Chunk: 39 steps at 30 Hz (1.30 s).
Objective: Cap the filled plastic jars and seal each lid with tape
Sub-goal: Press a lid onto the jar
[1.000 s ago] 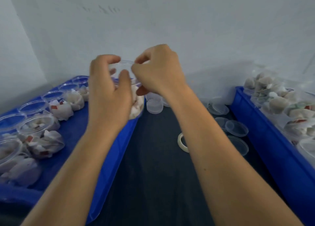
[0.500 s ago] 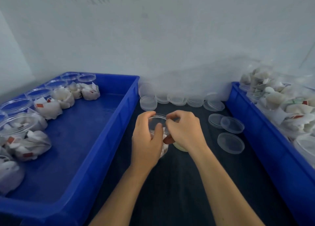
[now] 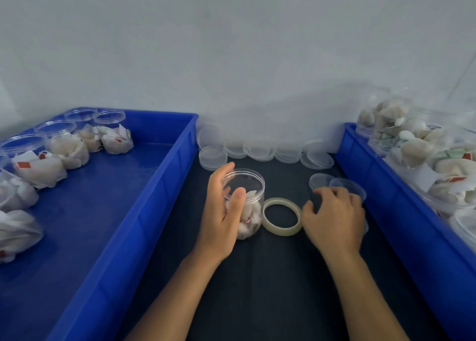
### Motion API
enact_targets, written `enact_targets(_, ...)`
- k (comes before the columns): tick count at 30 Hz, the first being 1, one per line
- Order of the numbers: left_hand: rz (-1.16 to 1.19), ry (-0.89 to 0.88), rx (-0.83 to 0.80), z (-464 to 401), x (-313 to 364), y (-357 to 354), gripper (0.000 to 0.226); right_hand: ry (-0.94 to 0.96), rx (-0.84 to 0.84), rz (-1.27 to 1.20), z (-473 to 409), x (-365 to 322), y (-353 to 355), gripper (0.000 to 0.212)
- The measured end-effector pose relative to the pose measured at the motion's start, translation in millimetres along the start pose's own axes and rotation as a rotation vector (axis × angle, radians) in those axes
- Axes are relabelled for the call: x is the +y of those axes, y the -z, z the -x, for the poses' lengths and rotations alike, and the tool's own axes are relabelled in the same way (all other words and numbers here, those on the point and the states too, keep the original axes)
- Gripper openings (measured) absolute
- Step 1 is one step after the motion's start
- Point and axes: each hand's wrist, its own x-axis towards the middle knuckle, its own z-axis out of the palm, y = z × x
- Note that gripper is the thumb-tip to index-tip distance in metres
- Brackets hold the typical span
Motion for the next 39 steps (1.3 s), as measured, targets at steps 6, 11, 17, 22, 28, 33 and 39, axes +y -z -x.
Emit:
enact_targets(6,0.082,-0.012,0.033,3.7,-9.0,-7.2,0.051,-0.202,-0.176,0.111,-1.4,23.0,-13.8,0.058)
enact_targets(11,0.059,0.006,-0.022,2.6,-12.4,-7.2,0.081,-0.154,-0.010,-0.060,-3.1,23.3,-14.9,0.033)
enact_targets(17,0.058,0.050,0.031,3.9,-14.0,-9.8,0.088,0.110,0.296,-0.391,4.1,0.2,-5.6,0.018)
enact_targets(22,0.041,0.073,0.065,5.4,-11.7,-9.7,0.087,0.129,0.179,-0.820,1.5,-38.1,20.5,0.036)
enact_targets(28,0.013,0.085,0.071,7.5,-7.9,-9.3,0.085,0.067,-0.156,-1.132,-31.5,-85.8,59.1,0.032)
enact_targets(33,-0.030,0.079,0.073,4.0,0.2,-7.6,0.081,0.240,-0.275,-0.800,-46.3,-112.1,44.0,0.045)
enact_targets(39,-0.073,0.049,0.057,2.3,1.9,-9.6,0.084,0.285,-0.200,-0.558,-48.9,-116.4,20.6,0.047)
